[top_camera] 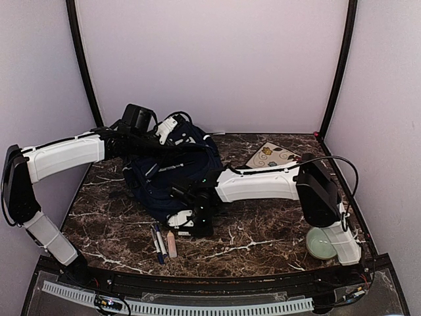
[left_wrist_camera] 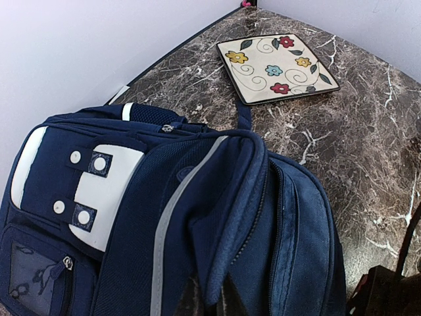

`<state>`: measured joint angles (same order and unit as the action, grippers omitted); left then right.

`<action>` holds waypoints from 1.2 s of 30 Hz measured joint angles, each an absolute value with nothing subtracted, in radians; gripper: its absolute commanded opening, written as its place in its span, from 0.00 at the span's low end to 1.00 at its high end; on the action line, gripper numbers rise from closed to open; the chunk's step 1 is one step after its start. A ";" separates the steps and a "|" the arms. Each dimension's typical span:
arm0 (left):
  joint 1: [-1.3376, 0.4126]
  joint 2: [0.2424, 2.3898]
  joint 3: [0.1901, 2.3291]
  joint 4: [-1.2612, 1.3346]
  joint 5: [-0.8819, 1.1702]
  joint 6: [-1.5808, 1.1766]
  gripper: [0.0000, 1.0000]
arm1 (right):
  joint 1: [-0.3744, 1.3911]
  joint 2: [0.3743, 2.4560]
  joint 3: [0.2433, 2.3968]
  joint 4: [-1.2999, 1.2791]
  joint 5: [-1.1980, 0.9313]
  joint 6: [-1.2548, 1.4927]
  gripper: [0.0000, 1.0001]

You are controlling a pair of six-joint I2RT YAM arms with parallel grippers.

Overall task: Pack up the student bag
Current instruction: Move the pen to the center of the board, then pick up the pen from the center of the board.

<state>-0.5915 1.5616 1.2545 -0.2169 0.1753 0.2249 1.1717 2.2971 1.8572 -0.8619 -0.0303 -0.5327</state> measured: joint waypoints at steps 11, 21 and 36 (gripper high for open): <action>-0.591 1.562 1.254 -0.217 0.175 0.225 0.00 | 1.161 2.175 1.670 -0.921 -0.022 -0.685 0.14; -0.591 1.562 1.254 -0.217 0.176 0.225 0.00 | 1.156 2.158 1.657 -0.978 -0.057 -0.727 0.29; -0.591 1.562 1.255 -0.217 0.176 0.225 0.00 | 1.174 2.167 1.654 -0.939 -0.007 -0.701 0.12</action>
